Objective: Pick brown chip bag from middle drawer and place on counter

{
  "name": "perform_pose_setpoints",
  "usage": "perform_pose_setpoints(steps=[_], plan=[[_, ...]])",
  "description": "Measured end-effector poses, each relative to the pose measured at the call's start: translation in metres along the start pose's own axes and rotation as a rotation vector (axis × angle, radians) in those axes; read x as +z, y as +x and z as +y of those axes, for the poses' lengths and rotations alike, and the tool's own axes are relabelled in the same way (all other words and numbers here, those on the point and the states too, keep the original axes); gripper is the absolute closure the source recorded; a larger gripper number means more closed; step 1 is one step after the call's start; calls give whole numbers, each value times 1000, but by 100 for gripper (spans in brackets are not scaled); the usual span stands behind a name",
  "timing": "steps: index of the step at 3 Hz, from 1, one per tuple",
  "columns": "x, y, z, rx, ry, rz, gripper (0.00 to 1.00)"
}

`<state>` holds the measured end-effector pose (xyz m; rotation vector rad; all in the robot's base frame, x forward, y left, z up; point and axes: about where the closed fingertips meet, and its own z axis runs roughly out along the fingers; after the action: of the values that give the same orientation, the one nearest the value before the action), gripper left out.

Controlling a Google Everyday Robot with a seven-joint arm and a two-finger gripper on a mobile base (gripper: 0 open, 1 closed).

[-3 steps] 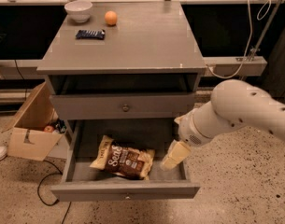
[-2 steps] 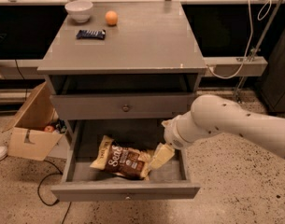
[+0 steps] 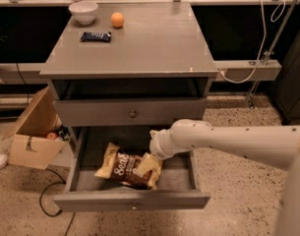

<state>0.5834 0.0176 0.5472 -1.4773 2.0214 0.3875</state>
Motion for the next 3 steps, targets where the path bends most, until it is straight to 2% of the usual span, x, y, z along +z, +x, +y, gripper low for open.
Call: perform_pose_setpoints(steps=[1,3], plan=[[45,-6,-2,-10,-16,-4,0],[116,5,9,1,-75,45,0]])
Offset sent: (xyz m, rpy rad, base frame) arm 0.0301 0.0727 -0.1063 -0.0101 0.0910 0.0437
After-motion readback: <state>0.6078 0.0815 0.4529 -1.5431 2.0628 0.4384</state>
